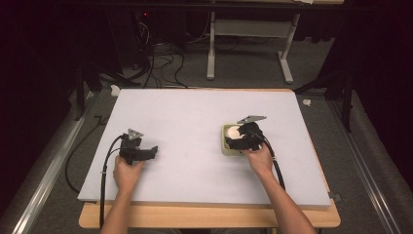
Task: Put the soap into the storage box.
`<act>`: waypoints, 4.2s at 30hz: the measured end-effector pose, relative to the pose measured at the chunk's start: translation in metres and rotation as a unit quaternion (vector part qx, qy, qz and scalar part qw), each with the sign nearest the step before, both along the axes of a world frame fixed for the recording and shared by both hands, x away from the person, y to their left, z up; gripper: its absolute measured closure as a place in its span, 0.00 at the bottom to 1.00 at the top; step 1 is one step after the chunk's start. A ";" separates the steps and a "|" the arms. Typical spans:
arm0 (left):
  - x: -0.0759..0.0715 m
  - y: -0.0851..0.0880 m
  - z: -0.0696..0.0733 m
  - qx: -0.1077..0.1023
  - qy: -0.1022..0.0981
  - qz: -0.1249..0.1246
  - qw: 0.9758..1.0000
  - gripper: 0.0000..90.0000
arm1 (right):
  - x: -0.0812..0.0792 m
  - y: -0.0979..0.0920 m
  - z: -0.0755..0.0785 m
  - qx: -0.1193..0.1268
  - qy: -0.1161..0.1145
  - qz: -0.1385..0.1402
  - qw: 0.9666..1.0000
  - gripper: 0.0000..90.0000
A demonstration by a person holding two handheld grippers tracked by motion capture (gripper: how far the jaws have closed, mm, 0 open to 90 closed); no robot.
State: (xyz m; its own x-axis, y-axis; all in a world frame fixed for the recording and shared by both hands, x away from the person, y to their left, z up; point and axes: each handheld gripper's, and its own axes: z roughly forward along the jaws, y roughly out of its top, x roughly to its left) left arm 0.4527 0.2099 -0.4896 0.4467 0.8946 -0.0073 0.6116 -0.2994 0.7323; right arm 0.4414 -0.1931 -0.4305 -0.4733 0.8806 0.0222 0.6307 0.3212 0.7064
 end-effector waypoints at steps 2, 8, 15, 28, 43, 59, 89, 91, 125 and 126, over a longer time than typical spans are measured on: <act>0.000 0.000 0.000 0.000 0.000 0.000 1.000 0.17 | 0.002 0.001 -0.002 0.000 0.001 0.001 1.000 0.28; 0.000 0.000 0.000 0.000 0.000 0.000 1.000 0.17 | 0.005 0.003 -0.006 -0.001 0.006 -0.002 1.000 0.28; 0.000 0.000 0.000 0.000 0.000 0.000 1.000 0.17 | 0.008 0.005 -0.010 -0.008 0.012 0.000 1.000 0.28; 0.000 0.000 0.000 0.000 -0.001 0.000 1.000 0.17 | 0.009 0.009 -0.014 -0.014 0.014 -0.003 1.000 0.27; 0.000 0.000 0.000 0.001 -0.001 0.000 1.000 0.17 | 0.012 0.009 -0.019 -0.018 0.015 -0.012 1.000 0.27; 0.000 0.000 0.000 0.000 -0.001 0.000 1.000 0.17 | 0.007 0.005 -0.006 -0.004 -0.016 -0.012 1.000 0.30; 0.000 0.000 0.000 0.000 0.000 0.000 1.000 0.17 | -0.003 -0.022 0.011 0.026 -0.042 -0.038 0.998 0.31; 0.000 0.000 0.000 0.000 0.000 0.000 1.000 0.17 | -0.004 -0.024 0.012 0.026 -0.044 -0.039 0.998 0.32; 0.000 0.000 0.000 0.000 -0.001 0.000 1.000 0.17 | -0.022 -0.056 0.019 0.040 -0.061 -0.059 0.996 0.33; 0.000 0.000 0.000 0.000 -0.001 0.000 1.000 0.17 | -0.023 -0.057 0.020 0.039 -0.061 -0.059 0.996 0.33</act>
